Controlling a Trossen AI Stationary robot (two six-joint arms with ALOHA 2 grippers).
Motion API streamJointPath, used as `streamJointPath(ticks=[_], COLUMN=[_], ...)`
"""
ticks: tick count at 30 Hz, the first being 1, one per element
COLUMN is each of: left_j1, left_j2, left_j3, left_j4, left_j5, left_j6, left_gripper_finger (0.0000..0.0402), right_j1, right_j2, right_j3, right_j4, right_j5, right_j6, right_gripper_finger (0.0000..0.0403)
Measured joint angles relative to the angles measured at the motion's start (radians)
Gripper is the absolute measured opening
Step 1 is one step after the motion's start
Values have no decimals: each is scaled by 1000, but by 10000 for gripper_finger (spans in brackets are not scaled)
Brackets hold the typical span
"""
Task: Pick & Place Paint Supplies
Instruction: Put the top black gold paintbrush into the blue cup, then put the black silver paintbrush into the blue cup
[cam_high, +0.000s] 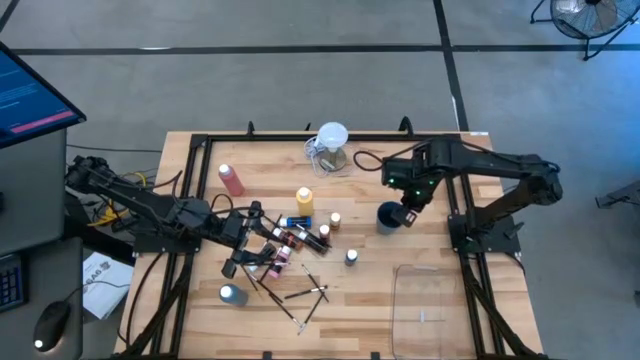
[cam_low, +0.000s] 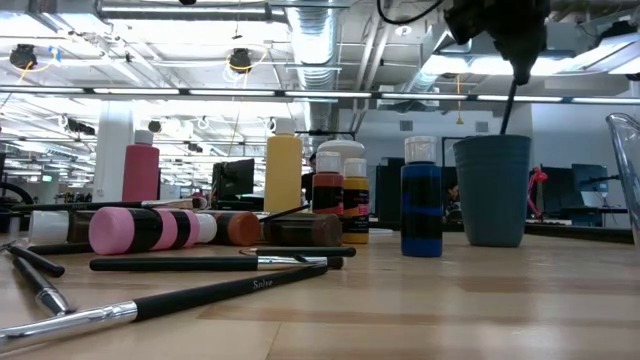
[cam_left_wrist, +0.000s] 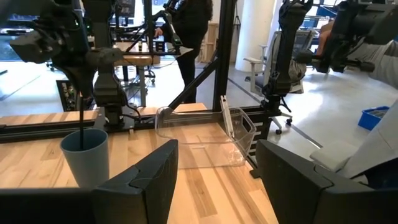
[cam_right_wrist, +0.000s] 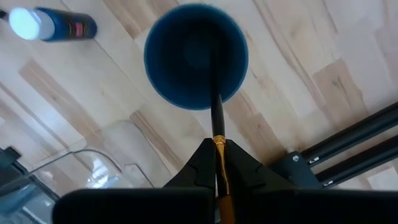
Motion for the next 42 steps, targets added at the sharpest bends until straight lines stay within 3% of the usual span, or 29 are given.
streamJointPath(ticks=[13, 25, 42], left_j1=[0, 0, 0], left_j2=[0, 0, 0], left_j3=[0, 0, 0], left_j4=[1, 0, 2], left_j5=[0, 0, 0], left_j6=[0, 0, 0], left_gripper_finger=[204, 204, 204], right_j1=[-6, -11, -32], right_j2=[0, 0, 0], right_j3=[-12, -12, 34], right_j4=[0, 0, 0], right_j5=[-5, 4, 20], right_j6=[0, 1, -1], right_gripper_finger=[11, 65, 93])
